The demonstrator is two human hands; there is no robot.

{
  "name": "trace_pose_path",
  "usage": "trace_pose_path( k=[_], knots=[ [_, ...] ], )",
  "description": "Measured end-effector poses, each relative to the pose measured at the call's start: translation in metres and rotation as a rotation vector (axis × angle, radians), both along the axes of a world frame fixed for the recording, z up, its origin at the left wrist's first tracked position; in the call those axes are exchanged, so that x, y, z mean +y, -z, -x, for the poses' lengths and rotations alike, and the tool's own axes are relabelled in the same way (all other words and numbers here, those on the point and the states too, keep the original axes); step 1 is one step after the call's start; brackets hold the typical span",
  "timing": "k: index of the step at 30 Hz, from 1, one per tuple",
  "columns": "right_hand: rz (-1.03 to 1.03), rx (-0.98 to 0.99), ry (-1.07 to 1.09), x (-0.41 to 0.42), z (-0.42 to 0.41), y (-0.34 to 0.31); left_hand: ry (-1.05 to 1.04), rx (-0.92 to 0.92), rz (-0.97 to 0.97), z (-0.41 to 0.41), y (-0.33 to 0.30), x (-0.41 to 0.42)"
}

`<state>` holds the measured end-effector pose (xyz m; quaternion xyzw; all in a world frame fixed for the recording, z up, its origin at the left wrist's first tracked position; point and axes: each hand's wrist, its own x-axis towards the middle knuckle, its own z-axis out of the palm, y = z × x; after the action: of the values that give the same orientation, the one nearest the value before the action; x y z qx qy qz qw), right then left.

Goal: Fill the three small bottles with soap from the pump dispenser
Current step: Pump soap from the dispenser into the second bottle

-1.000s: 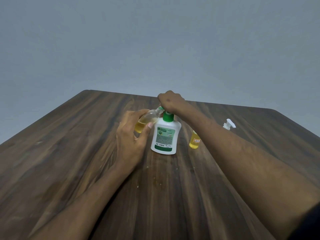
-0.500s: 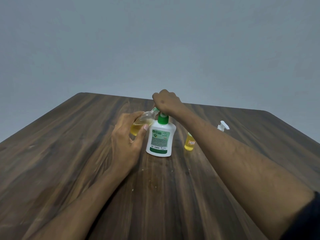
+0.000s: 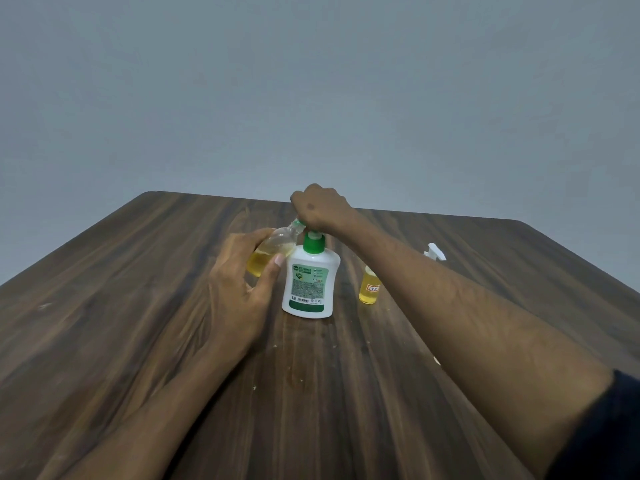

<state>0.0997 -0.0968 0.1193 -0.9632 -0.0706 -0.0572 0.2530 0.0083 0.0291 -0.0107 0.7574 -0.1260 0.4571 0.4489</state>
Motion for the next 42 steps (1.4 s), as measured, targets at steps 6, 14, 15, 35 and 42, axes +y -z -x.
trace_pose_path(
  k=[6, 14, 15, 35, 42],
  knots=[
    [-0.022, 0.038, -0.004, 0.0, -0.001, 0.006, 0.003, 0.01, 0.007, -0.001, 0.001, 0.0],
    [-0.055, 0.027, -0.005, -0.001, -0.003, 0.009, 0.002, 0.022, 0.001, -0.002, 0.001, 0.001],
    [-0.045, 0.028, -0.005, -0.001, -0.003, 0.009, 0.004, 0.024, 0.003, -0.002, 0.001, 0.001],
    [-0.04, 0.044, -0.002, 0.001, 0.002, 0.005, 0.007, 0.014, 0.005, 0.001, 0.001, 0.0],
    [-0.067, 0.052, 0.002, 0.0, 0.008, 0.006, 0.003, 0.02, 0.003, 0.0, 0.002, 0.001]
  ],
)
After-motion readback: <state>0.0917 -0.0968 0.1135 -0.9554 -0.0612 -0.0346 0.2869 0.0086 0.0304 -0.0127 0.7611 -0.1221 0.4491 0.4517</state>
